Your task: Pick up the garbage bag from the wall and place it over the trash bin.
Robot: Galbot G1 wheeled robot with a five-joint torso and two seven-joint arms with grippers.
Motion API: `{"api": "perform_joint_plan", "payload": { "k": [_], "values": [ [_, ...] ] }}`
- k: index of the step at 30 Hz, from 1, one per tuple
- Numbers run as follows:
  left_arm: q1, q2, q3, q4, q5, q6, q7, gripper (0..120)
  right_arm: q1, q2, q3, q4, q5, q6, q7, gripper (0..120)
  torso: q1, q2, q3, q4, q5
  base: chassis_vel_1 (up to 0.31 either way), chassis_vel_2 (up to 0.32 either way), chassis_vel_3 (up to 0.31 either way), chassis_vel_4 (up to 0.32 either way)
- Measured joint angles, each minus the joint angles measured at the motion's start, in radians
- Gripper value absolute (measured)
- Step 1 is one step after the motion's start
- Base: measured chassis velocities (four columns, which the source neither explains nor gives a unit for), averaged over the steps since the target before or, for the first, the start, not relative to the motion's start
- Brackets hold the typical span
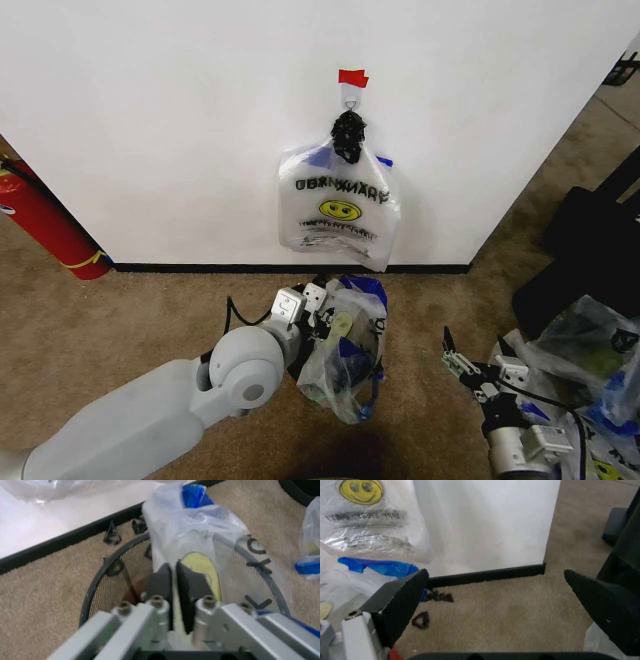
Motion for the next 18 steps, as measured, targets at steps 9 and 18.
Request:
{"api": "perform_joint_plan", "payload": {
  "k": [9, 18],
  "values": [
    [0.029, 0.026, -0.044, -0.025, -0.012, -0.005, 0.012, 0, 0.036, -0.047, -0.036, 0.034, 0.159, -0.128, 0.011, 100, 0.0, 0.0, 0.0, -0.0003, -0.0001, 0.0, 0.0, 0.0, 0.0],
    [0.086, 0.043, -0.087, -0.059, -0.006, -0.011, 0.028, 0, 0.256, -0.162, -0.172, 0.03, 0.452, -0.35, 0.077, 100, 0.0, 0.0, 0.0, 0.0004, 0.0001, 0.0, 0.0, 0.0, 0.0]
  ]
}}
